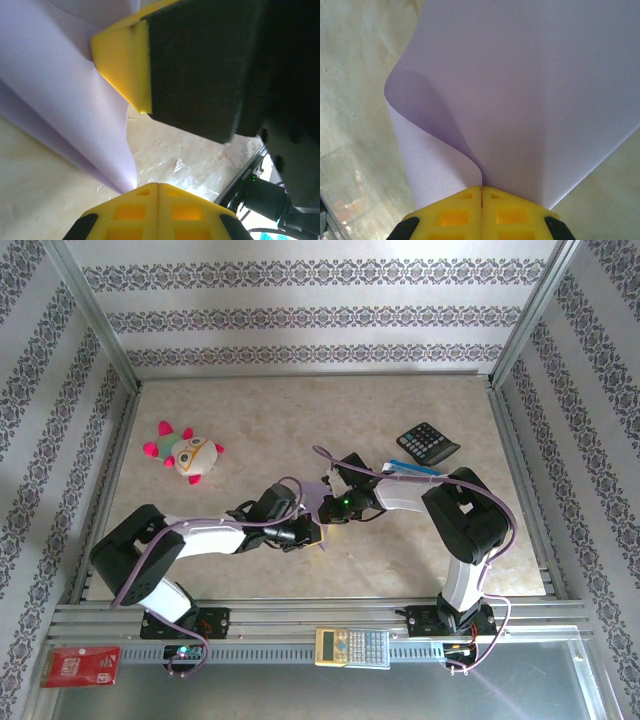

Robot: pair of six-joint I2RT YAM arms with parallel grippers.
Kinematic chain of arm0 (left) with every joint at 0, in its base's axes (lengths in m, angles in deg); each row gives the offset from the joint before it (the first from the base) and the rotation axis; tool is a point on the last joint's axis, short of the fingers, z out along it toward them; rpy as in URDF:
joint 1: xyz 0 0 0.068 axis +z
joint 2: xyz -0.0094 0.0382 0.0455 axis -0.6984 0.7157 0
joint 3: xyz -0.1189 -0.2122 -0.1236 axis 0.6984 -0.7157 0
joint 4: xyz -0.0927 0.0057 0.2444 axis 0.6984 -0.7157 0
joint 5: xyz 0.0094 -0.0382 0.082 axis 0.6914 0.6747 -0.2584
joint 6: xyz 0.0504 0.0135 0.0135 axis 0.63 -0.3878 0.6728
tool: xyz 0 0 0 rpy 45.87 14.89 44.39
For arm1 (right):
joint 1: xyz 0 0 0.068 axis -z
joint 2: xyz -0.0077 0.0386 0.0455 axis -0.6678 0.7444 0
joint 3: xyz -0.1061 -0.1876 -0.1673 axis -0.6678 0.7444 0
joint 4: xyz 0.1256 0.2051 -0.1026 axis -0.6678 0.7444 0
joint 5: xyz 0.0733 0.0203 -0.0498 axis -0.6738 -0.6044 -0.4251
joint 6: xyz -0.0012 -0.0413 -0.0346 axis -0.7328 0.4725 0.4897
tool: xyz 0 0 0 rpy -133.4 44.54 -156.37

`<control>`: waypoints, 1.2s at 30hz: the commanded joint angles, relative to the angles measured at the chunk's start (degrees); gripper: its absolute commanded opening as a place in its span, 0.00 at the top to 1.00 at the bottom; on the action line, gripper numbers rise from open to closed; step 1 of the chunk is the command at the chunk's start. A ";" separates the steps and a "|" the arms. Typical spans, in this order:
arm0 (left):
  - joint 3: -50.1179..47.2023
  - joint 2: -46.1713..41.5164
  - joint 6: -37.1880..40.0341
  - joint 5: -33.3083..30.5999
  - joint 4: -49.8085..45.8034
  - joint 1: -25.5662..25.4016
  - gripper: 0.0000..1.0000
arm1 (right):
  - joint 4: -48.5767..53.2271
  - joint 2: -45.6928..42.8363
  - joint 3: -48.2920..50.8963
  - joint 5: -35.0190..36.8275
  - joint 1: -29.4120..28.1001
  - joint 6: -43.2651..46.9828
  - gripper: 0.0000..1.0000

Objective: Fold a paper plane with a square sheet of paper (pick it up from the middle)
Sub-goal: Third fold the triangle at the center of the table.

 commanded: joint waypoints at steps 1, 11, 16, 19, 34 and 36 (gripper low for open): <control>1.15 2.56 -3.10 -0.66 7.14 -1.05 0.95 | 2.45 3.19 0.87 4.47 0.64 0.15 0.98; 2.38 5.13 -2.33 -1.04 6.37 -1.51 0.95 | 2.57 3.27 1.17 4.47 0.79 0.39 0.98; 2.37 6.28 -1.78 -1.18 6.05 -1.51 0.95 | 2.61 3.14 1.29 4.51 0.86 0.33 0.98; 2.67 7.11 -1.49 -1.14 6.17 -1.51 0.95 | 2.55 3.18 1.41 4.47 0.86 0.33 0.98; 1.95 10.31 -1.52 -0.89 8.40 -1.51 0.95 | 2.62 3.31 1.40 4.13 0.89 0.22 0.98; 1.28 10.41 -1.86 -0.71 8.73 -1.51 0.95 | 2.54 3.48 1.55 4.20 0.86 0.20 0.98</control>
